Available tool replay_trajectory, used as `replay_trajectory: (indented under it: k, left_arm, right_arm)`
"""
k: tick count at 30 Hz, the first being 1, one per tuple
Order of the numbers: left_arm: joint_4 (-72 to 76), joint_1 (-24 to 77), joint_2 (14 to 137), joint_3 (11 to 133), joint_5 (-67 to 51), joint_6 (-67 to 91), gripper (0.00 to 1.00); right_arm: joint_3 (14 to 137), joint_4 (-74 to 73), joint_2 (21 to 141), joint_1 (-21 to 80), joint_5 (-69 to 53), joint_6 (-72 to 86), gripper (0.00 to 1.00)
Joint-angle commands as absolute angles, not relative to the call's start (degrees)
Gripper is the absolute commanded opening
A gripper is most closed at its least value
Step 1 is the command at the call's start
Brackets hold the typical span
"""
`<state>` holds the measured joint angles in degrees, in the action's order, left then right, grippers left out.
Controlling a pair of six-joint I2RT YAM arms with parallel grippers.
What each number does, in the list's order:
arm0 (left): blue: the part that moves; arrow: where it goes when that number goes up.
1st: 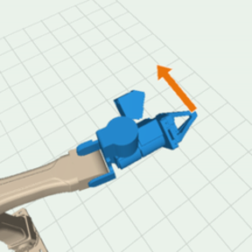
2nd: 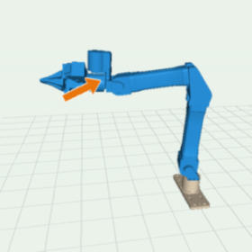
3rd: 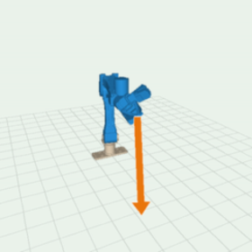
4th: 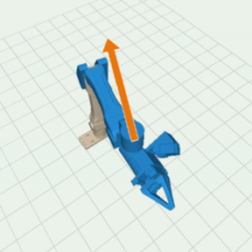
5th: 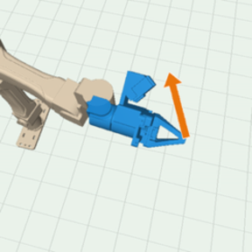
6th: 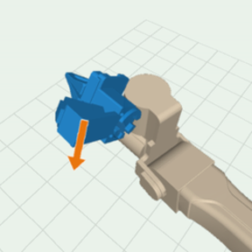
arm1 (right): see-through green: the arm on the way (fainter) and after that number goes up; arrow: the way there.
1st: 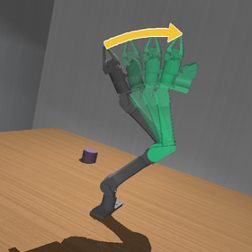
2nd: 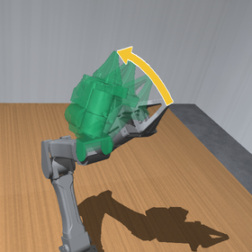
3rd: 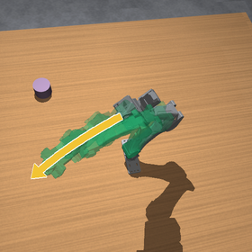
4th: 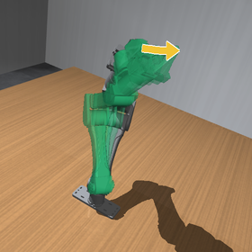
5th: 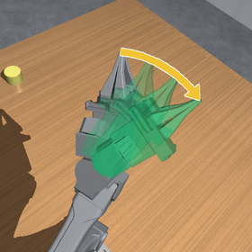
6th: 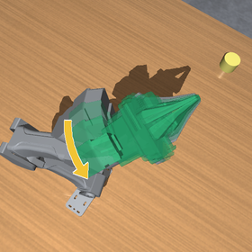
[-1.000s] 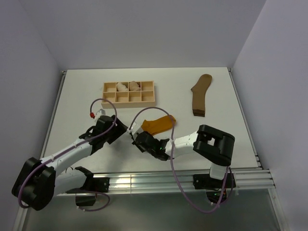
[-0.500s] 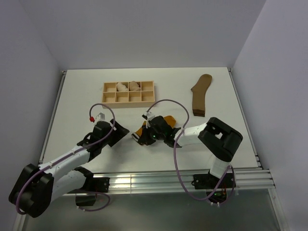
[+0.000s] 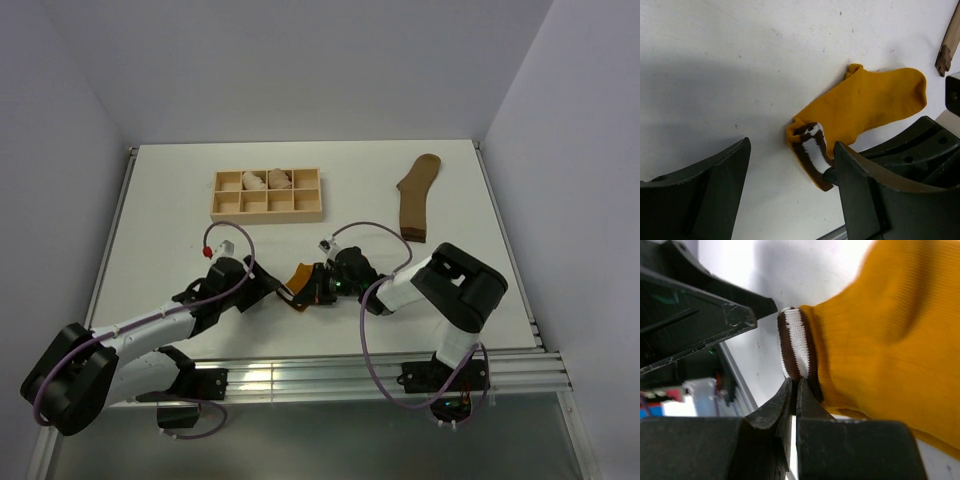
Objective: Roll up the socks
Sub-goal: Roll the sock at the center of the board.
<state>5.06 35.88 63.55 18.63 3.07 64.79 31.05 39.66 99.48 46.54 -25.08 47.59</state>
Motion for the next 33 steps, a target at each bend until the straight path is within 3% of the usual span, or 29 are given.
replay_trajectory:
  k: [1,21,33]
  left_arm:
    - [6.86,36.56,62.23,19.6,4.39,65.92,0.73]
    - [7.82,41.13,69.52,22.24,4.66,66.27,0.61]
    - [9.58,41.31,71.71,22.76,5.18,66.53,0.6]
  right_arm:
    - [28.48,47.37,99.58,45.53,-25.76,55.27,0.0]
    - [25.23,54.13,104.85,44.56,-25.66,64.06,0.0]
    - [23.03,60.56,108.54,42.71,-27.42,67.77,0.0]
